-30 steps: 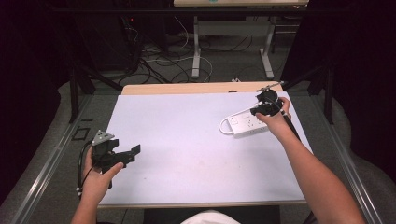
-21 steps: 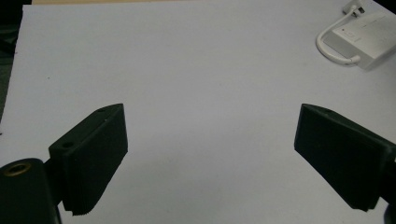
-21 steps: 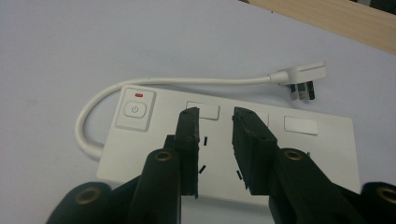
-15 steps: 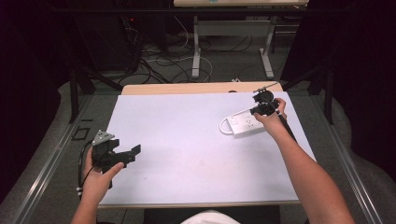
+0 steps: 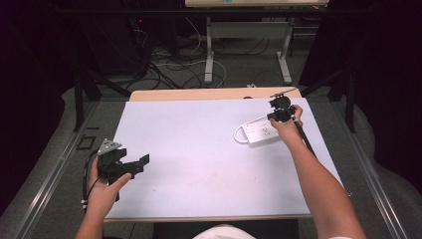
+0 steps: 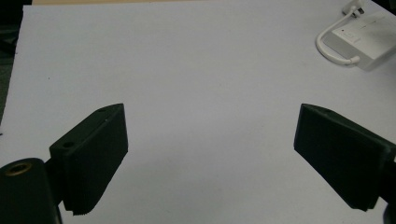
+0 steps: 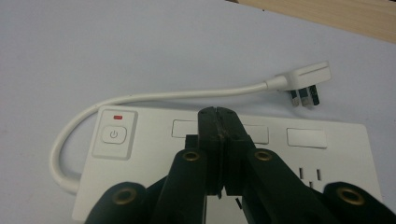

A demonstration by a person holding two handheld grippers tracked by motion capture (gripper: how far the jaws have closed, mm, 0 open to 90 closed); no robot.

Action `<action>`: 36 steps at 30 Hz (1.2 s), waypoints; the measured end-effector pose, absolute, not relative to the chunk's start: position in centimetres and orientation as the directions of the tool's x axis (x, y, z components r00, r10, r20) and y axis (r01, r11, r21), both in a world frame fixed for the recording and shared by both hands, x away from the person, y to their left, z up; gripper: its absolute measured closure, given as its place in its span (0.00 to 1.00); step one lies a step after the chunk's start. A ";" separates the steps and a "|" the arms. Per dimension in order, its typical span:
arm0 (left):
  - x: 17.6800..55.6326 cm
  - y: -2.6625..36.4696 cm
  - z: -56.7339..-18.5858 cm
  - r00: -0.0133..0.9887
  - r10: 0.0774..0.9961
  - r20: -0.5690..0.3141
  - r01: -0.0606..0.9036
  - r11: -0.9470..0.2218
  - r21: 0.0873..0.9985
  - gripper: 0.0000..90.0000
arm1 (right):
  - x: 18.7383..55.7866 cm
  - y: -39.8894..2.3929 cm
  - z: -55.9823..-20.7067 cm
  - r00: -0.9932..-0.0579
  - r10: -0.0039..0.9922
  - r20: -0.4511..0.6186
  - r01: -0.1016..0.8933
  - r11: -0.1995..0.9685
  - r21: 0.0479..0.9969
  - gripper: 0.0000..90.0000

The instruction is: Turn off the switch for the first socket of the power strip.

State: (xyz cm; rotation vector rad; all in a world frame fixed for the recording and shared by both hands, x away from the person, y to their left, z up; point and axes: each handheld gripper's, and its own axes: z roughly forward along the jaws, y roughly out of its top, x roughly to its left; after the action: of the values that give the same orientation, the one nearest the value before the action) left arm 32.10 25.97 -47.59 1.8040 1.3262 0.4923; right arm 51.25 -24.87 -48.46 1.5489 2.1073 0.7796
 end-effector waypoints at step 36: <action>32.2 25.9 -47.7 0.368 0.916 -0.160 0.595 -0.100 0.797 0.11 | 53.3 -24.5 -51.8 -0.260 0.964 0.051 0.757 0.171 0.631 1.00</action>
State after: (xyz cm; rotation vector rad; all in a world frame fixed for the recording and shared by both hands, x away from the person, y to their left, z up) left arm 32.17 25.93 -47.69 1.7992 1.3259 0.4858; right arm 53.35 -24.47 -51.81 1.6337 2.0928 0.7909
